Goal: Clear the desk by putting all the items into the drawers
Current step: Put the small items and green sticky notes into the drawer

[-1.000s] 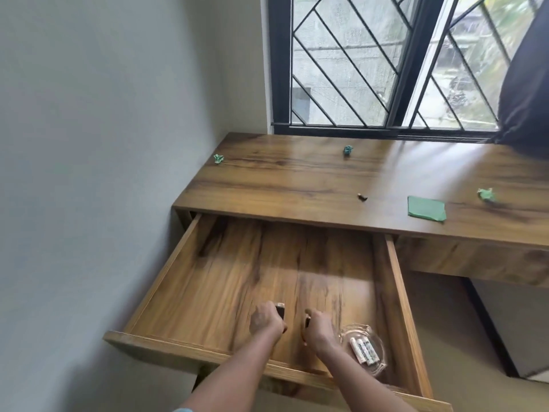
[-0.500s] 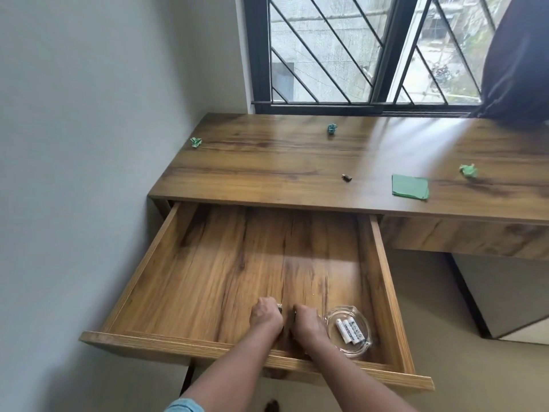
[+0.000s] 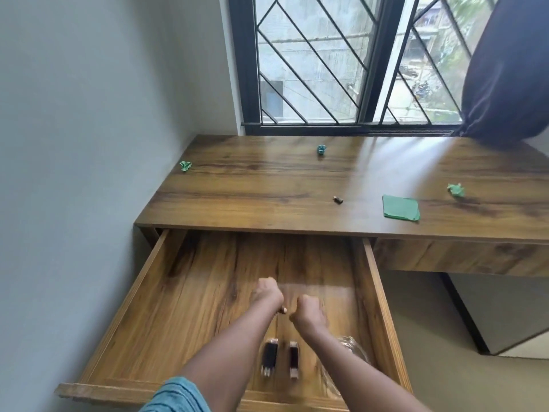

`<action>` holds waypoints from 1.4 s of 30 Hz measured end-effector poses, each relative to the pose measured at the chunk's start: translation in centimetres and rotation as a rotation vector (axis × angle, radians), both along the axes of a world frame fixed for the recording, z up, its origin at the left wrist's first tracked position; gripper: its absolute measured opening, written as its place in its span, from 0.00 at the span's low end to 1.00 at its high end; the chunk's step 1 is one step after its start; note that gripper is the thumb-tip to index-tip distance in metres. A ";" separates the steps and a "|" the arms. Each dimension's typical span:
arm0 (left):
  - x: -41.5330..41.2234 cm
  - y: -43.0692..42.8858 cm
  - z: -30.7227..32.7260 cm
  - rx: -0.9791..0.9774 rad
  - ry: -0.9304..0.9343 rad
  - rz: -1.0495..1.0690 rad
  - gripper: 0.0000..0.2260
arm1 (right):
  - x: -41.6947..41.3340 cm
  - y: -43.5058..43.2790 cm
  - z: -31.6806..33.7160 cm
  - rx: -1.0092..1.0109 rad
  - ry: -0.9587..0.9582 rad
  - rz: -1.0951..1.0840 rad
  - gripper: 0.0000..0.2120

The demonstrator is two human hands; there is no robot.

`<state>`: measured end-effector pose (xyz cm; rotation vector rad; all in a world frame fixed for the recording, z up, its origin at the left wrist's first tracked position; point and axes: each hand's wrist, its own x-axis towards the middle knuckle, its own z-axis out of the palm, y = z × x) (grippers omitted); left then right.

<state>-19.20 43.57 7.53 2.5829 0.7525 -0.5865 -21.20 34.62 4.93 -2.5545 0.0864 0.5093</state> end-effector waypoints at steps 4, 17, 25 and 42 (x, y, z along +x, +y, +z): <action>5.5 -0.7 2.5 0.031 -0.183 -0.065 0.08 | 5.7 -1.3 3.0 0.085 -0.211 -0.141 0.07; 17.3 -4.9 3.1 -0.177 -0.530 -0.260 0.19 | 23.3 -6.2 5.1 -0.107 -0.326 0.045 0.15; 19.5 -4.6 1.3 -0.102 -0.592 -0.230 0.17 | 28.7 -6.2 4.2 -0.179 -0.297 0.184 0.19; 5.2 8.3 -2.0 -0.107 -0.591 -0.006 0.11 | 9.2 6.9 2.2 0.042 -0.339 0.113 0.11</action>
